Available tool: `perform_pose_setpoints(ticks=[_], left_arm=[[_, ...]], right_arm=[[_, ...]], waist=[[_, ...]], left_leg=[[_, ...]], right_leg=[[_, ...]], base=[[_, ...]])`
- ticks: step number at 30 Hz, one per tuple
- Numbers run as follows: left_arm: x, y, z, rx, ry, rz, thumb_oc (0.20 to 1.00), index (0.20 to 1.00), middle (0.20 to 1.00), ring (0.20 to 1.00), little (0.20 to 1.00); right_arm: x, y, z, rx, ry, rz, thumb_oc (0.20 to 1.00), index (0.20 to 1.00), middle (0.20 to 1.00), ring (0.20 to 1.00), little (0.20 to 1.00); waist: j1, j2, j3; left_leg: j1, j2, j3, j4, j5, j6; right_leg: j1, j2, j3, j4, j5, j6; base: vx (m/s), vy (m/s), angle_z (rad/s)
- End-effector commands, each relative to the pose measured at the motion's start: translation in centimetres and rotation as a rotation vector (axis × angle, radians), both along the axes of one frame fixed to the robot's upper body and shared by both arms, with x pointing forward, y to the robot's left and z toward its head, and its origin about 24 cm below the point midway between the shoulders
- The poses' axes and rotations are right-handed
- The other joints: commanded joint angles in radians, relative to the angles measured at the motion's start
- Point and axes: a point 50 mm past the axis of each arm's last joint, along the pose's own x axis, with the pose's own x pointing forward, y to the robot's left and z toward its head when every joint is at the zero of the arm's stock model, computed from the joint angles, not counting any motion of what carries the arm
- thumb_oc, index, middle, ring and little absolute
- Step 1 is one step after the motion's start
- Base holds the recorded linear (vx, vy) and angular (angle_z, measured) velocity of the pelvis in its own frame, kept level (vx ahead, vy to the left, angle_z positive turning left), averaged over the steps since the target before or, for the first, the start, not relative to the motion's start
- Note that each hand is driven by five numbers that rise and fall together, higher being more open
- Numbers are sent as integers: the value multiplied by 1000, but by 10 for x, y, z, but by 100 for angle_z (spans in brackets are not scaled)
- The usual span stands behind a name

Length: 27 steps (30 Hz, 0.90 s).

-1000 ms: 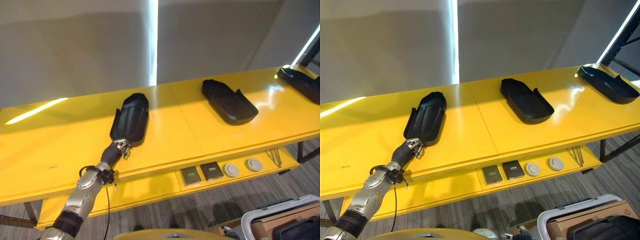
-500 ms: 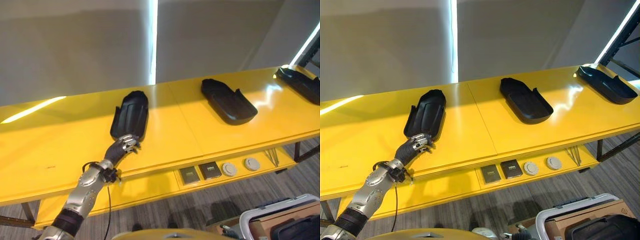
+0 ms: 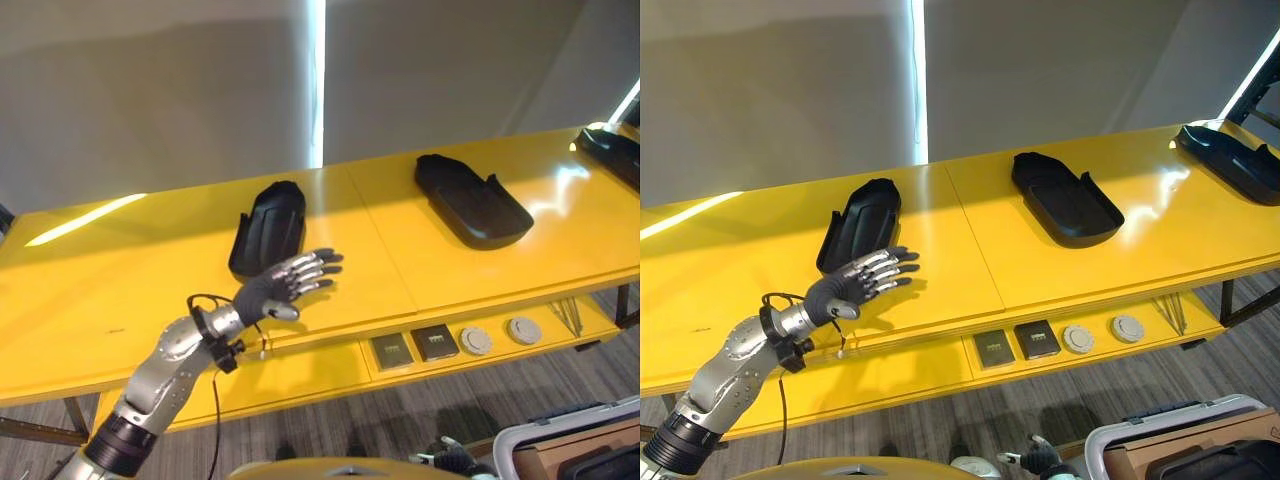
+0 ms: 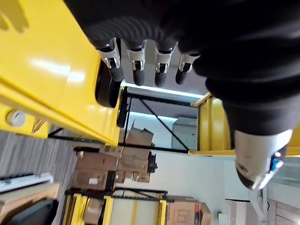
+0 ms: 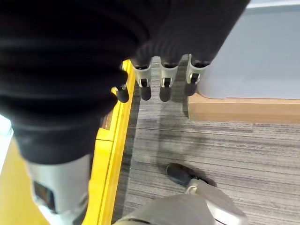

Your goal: Move parts from the plastic box to the shelf.

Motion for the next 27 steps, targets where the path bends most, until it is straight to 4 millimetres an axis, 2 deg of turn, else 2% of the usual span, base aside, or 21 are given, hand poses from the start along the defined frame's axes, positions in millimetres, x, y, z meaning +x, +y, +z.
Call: perform_pose_setpoints(ticks=[1,4,7,10,12,13,15,18,20,22,23,24,25,26,27], left_arm=[[7,-14,5,4,-38,-85,1000,1000,1000,1000,1000],[6,-27,-9,86,-69,-76,1000,1000,1000,1000,1000],[9,-31,-23,170,-111,-35,1000,1000,1000,1000,1000],[12,-31,-32,238,-125,14,1000,1000,1000,1000,1000],[13,-30,-41,298,-134,51,1000,1000,1000,1000,1000],[14,-30,-45,327,-125,54,1000,1000,1000,1000,1000],[17,-31,-57,422,-129,81,1000,1000,1000,1000,1000],[23,-22,-91,608,-70,146,1000,1000,1000,1000,1000],[20,-1,-130,753,78,251,1000,1000,1000,1000,1000],[12,14,-151,798,167,326,1000,1000,1000,1000,1000],[4,32,-168,871,182,394,1000,1000,1000,1000,1000],[-6,53,-180,966,205,483,1000,1000,1000,1000,1000],[-7,56,-181,980,206,495,1000,1000,1000,1000,1000],[-12,67,-187,1031,225,547,1000,1000,1000,1000,1000],[-17,75,-191,1064,259,579,1000,1000,1000,1000,1000]], right_arm=[[5,-1,0,-2,-14,-8,1000,1000,1000,1000,1000],[7,2,-1,1,-14,-14,1000,1000,1000,1000,1000],[3,0,-3,-12,8,-32,1000,1000,1000,1000,1000],[0,-5,-3,-32,28,-10,1000,1000,1000,1000,1000],[6,-10,-1,-43,36,-11,1000,1000,1000,1000,1000],[8,-13,0,-45,36,-30,1000,1000,1000,1000,1000],[7,-17,1,-44,32,-91,1000,1000,1000,1000,1000],[-1,-18,0,-12,21,-164,1000,1000,1000,1000,1000],[-11,-13,-4,15,25,-216,1000,1000,1000,1000,1000],[-16,-12,-5,17,27,-247,1000,1000,1000,1000,1000],[-23,-11,-7,18,39,-261,1000,1000,1000,1000,1000],[-27,-12,-8,19,55,-284,1000,1000,1000,1000,1000],[-27,-12,-8,21,56,-288,1000,1000,1000,1000,1000],[-27,-13,-9,24,61,-291,1000,1000,1000,1000,1000],[-27,-12,-9,23,62,-292,1000,1000,1000,1000,1000]], waist=[[-13,-34,-23],[-26,-43,-26],[-27,-48,-26],[-2,-52,-27],[33,-63,-27],[44,-65,-24],[40,-64,-13],[5,-62,3],[-17,-61,19],[-21,-62,30],[-17,-62,41],[11,-61,64],[15,-64,64],[31,-66,69],[39,-67,71]], left_leg=[[11,124,-27,-3,-23,-72],[12,122,-36,-3,-28,-70],[9,97,-90,7,-42,-56],[-34,17,-242,76,-89,-22],[-84,-72,-370,171,-136,12],[-94,-97,-396,195,-149,18],[-105,-115,-376,230,-168,28],[-102,-118,-333,241,-183,36],[-89,-120,-308,227,-179,41],[-82,-121,-292,220,-177,46],[-76,-121,-268,211,-173,48],[-55,-114,-225,193,-173,47],[-57,-116,-219,191,-170,47],[-54,-115,-199,183,-167,47],[-51,-114,-188,178,-166,47]], right_leg=[[-28,-49,9,3,-4,78],[-38,-36,40,3,-6,77],[-46,-19,98,3,-5,78],[-68,-3,183,3,9,85],[-89,5,278,3,32,91],[-95,10,302,3,40,93],[-109,9,315,3,57,99],[-139,0,314,3,81,114],[-177,-8,304,3,97,128],[-203,-19,284,3,103,137],[-227,-34,236,3,108,145],[-248,-59,117,3,108,155],[-253,-64,107,3,111,156],[-264,-77,52,3,113,162],[-267,-85,24,3,115,165]], base=[[-60,-87,0],[-50,-91,-9],[-42,-67,-47],[-82,-24,-108],[-122,-9,-163],[-145,50,-256],[-160,81,-190],[-199,101,-88],[-234,105,-57],[-176,76,-65],[-230,77,-101],[-207,55,-106],[-178,18,-128],[-104,-8,-151],[-147,-38,-187]])
